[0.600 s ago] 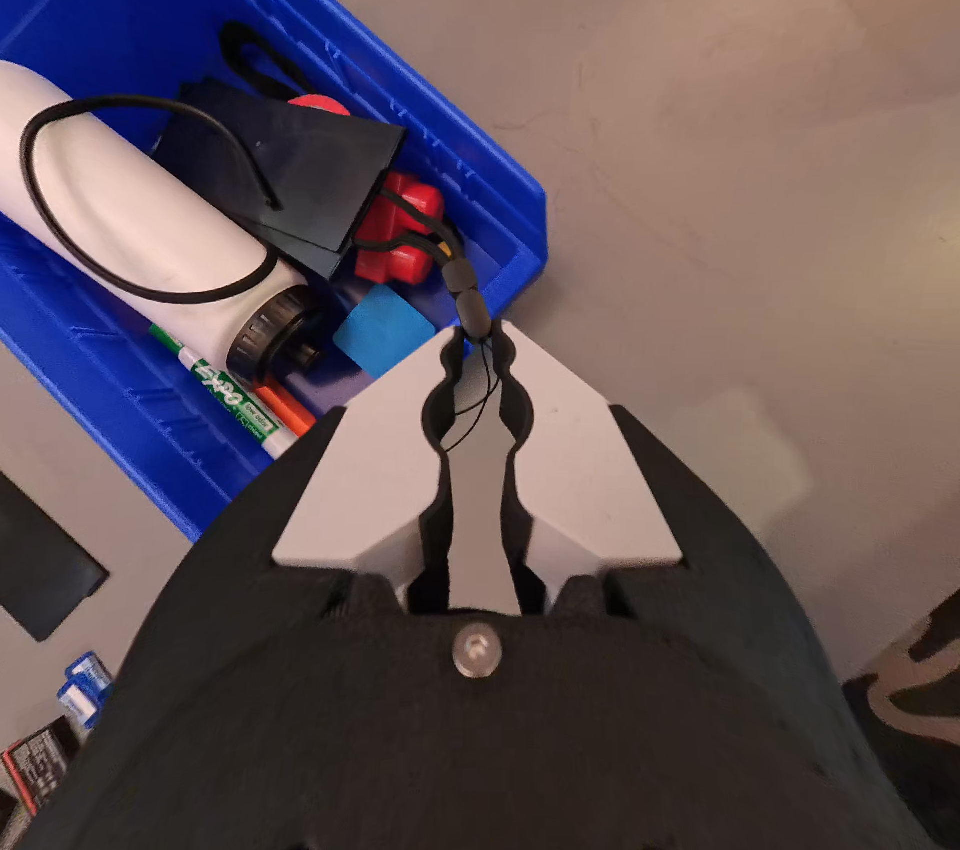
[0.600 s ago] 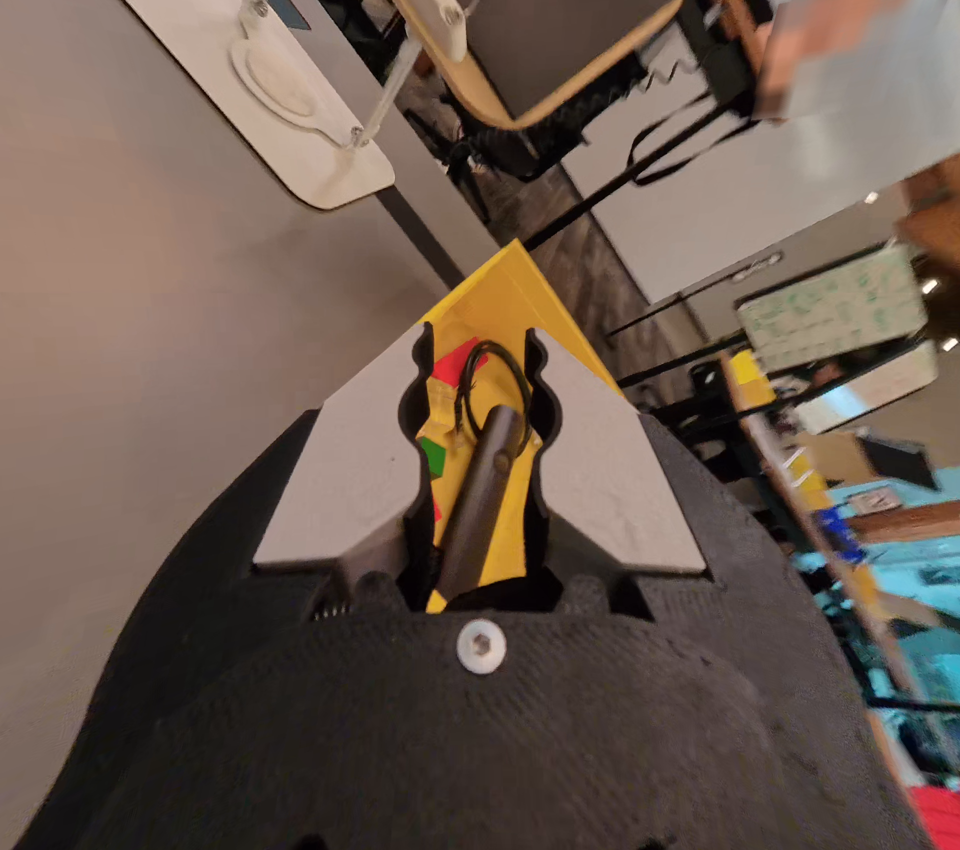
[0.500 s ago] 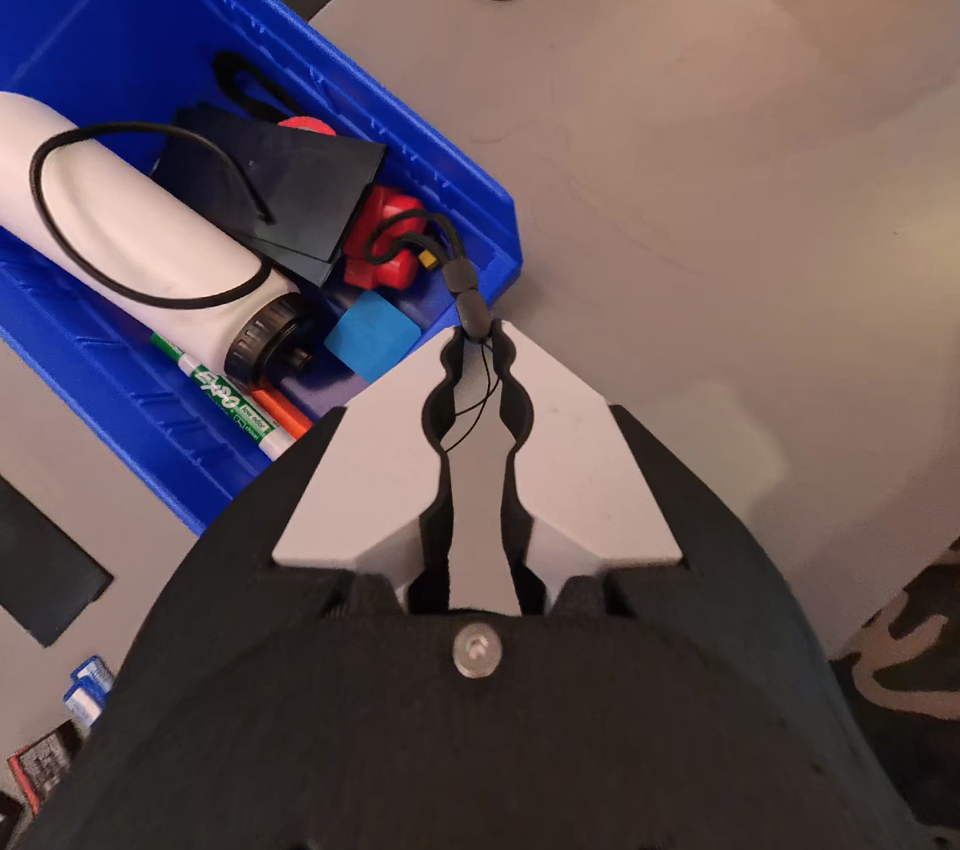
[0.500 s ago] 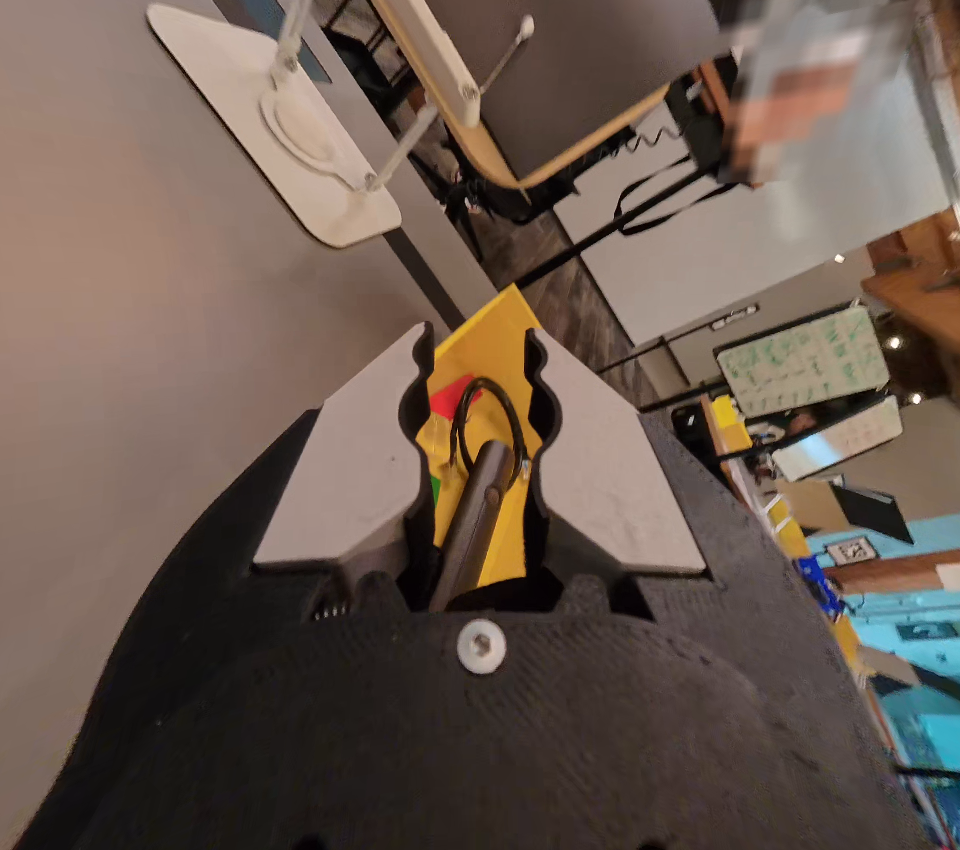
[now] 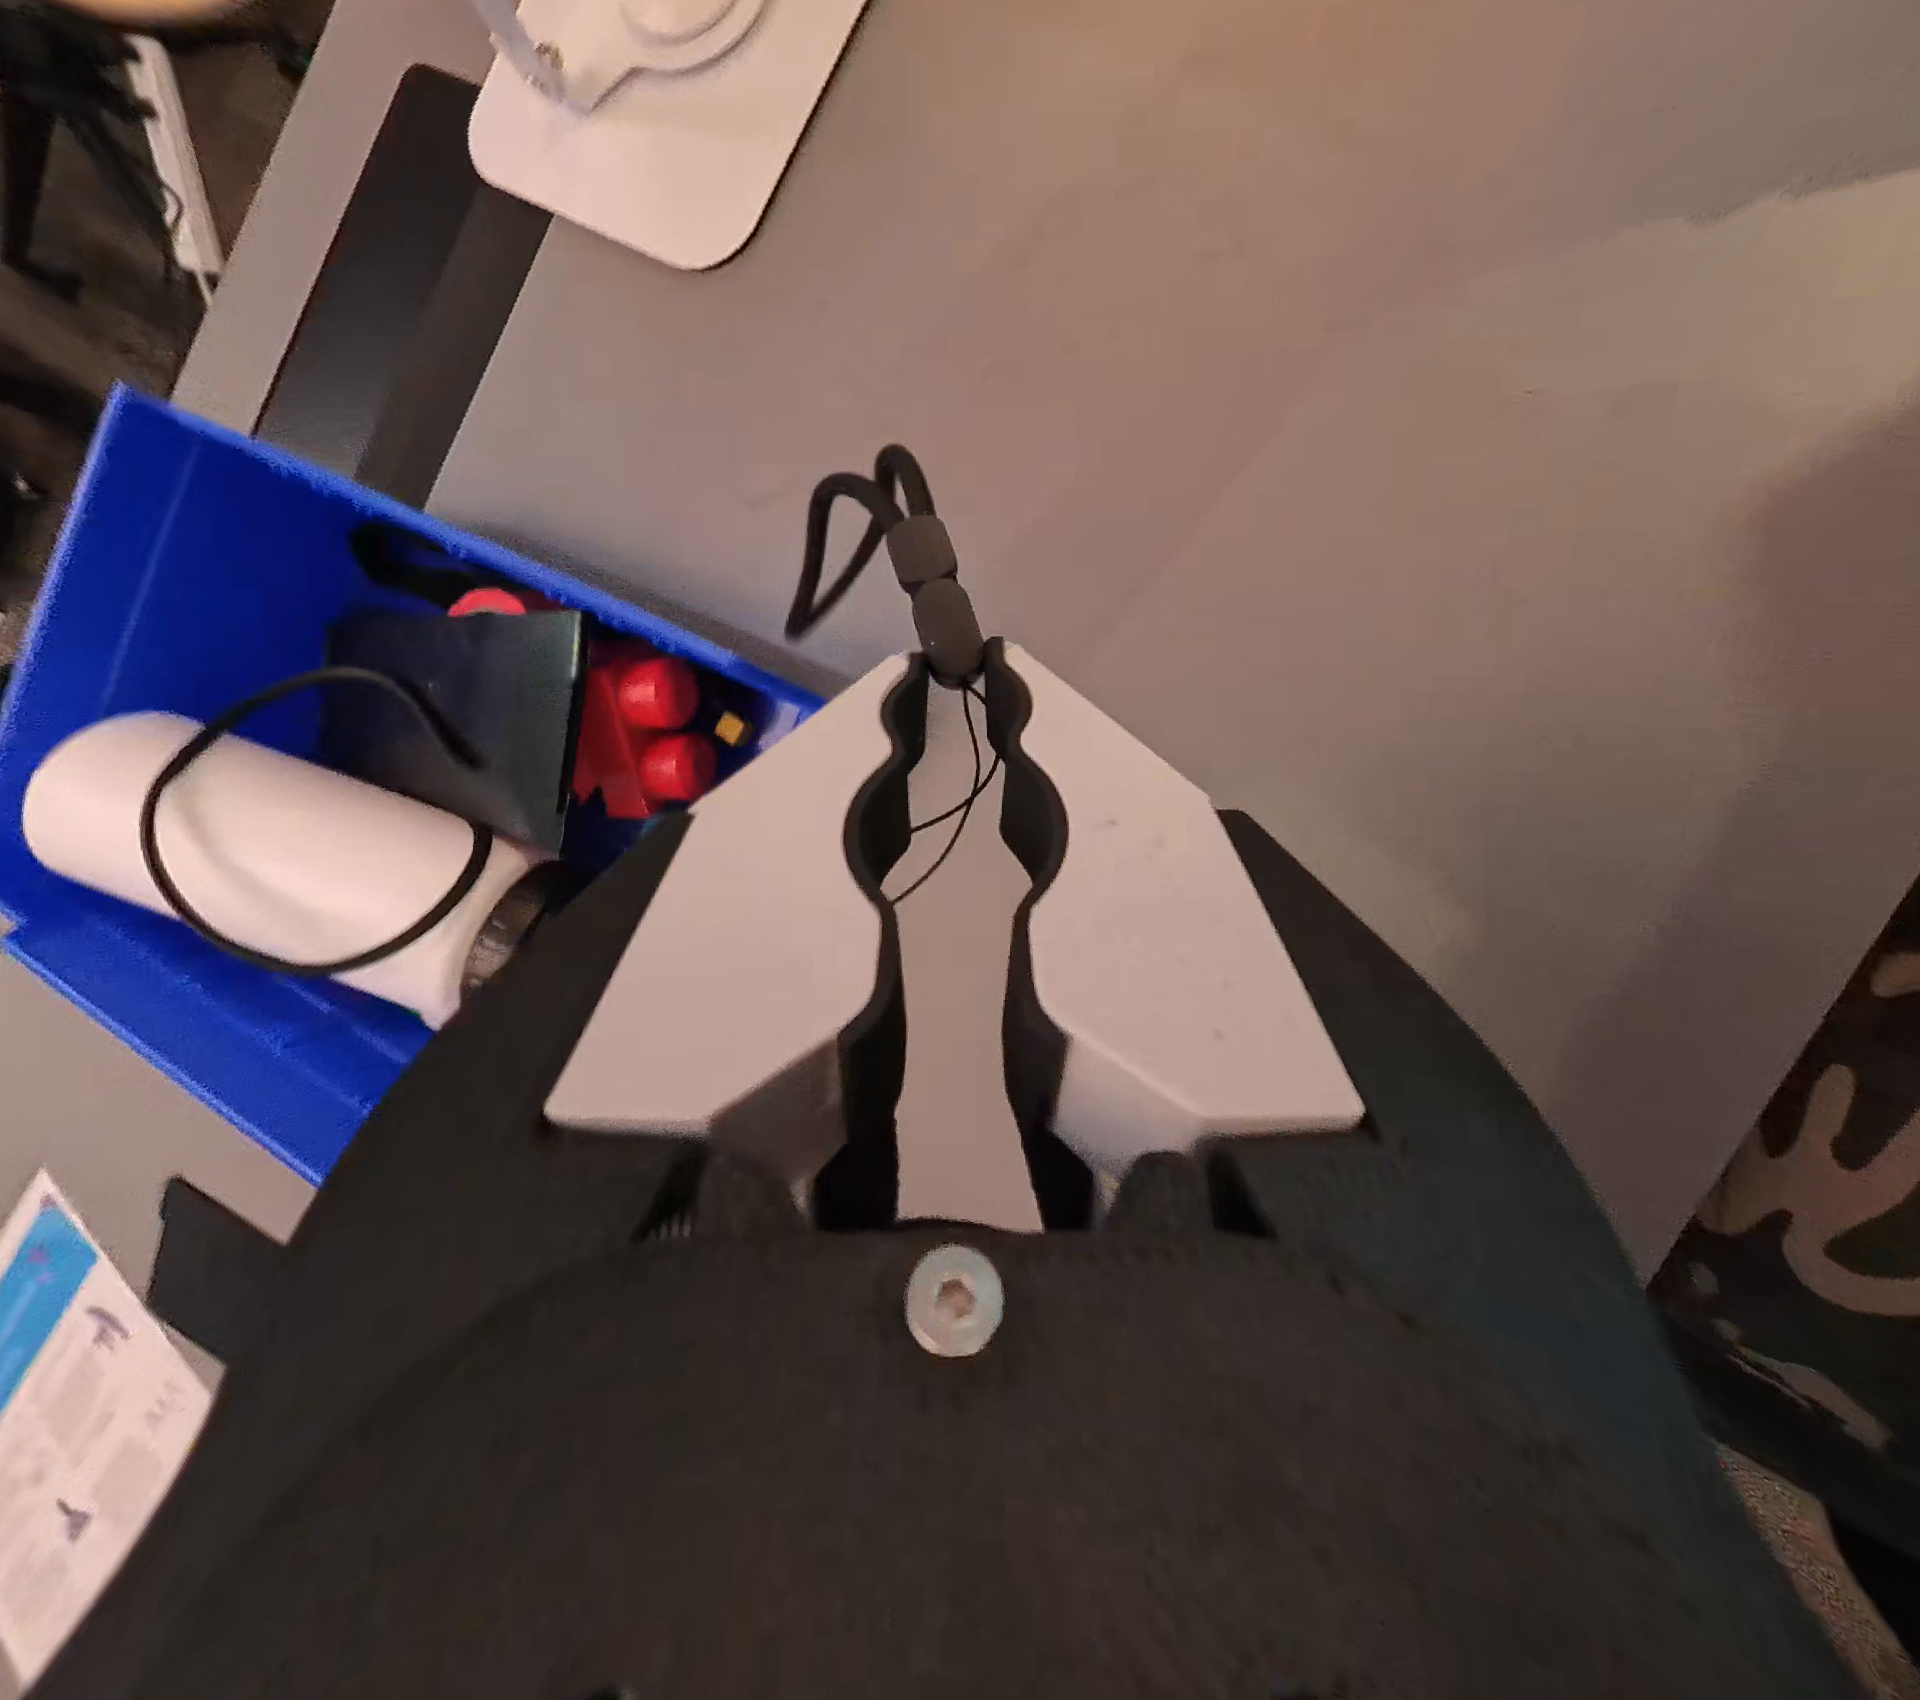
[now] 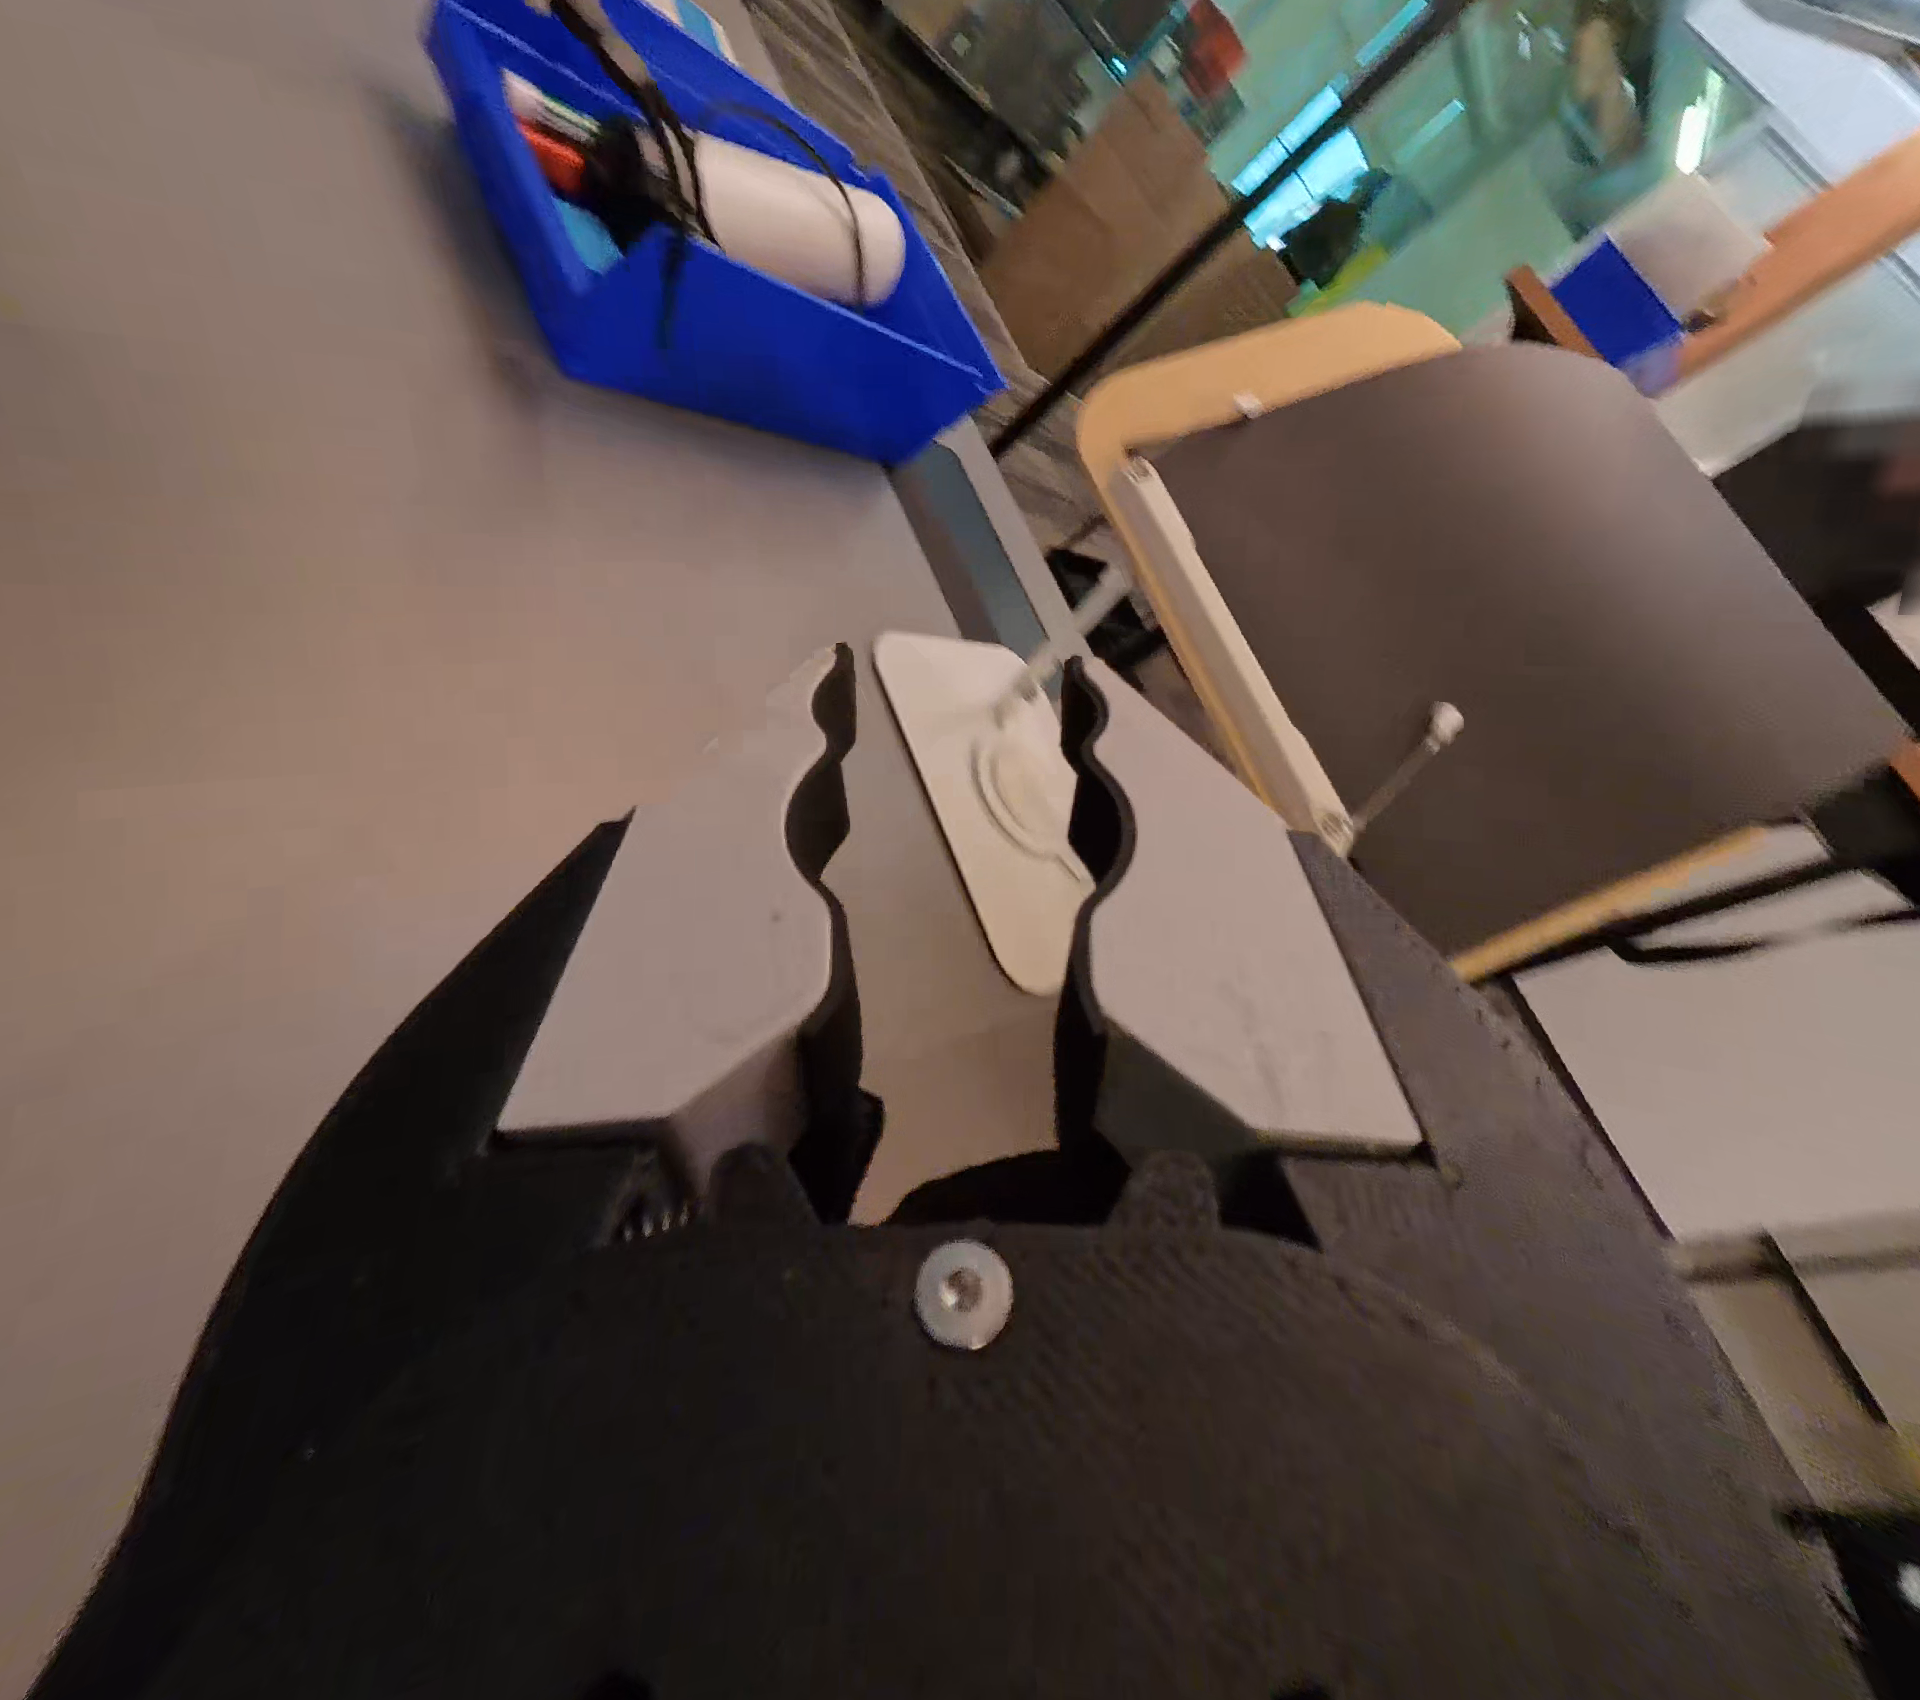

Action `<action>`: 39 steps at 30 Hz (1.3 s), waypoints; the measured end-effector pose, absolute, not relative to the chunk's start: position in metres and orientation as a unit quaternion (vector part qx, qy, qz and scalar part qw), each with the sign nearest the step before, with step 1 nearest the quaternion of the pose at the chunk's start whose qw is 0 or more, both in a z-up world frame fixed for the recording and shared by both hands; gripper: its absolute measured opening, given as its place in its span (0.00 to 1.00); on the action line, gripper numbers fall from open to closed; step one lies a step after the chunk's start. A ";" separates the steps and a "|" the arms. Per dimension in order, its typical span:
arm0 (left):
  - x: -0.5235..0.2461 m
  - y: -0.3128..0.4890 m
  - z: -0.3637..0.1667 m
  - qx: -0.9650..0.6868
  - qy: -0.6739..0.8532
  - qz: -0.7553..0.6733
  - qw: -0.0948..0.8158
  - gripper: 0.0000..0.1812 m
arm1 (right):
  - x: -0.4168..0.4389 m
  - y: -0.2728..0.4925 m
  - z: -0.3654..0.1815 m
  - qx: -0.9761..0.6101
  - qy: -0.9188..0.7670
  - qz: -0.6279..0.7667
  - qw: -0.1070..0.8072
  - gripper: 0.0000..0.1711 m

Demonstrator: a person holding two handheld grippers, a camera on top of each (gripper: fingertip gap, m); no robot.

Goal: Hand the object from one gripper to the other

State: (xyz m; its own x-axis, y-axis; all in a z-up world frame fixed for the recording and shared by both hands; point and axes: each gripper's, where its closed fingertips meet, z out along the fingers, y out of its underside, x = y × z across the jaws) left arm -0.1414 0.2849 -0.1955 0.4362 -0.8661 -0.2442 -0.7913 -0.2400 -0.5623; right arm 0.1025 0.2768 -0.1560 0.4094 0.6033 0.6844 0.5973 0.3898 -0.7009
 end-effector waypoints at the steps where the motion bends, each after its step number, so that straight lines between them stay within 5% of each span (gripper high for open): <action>1: -0.135 0.283 -0.195 -0.780 0.535 -0.055 0.319 0.05 | 0.089 0.276 -0.158 -0.544 -0.554 0.015 0.630 0.22; 19: -0.042 0.249 -0.220 -0.690 0.655 -0.034 0.305 0.05 | -0.026 0.264 -0.215 -0.461 -0.665 0.047 0.586 0.21; 27: -0.038 0.245 -0.223 -0.681 0.667 -0.020 0.302 0.05 | -0.023 0.268 -0.229 -0.464 -0.677 0.024 0.570 0.03; 35: -0.032 0.252 -0.219 -0.692 0.642 -0.040 0.326 0.05 | -0.017 0.275 -0.230 -0.499 -0.653 0.058 0.567 0.00; 39: -0.028 0.267 -0.197 -0.694 0.605 -0.038 0.389 0.20 | -0.009 0.285 -0.222 -0.550 -0.592 0.142 0.572 0.00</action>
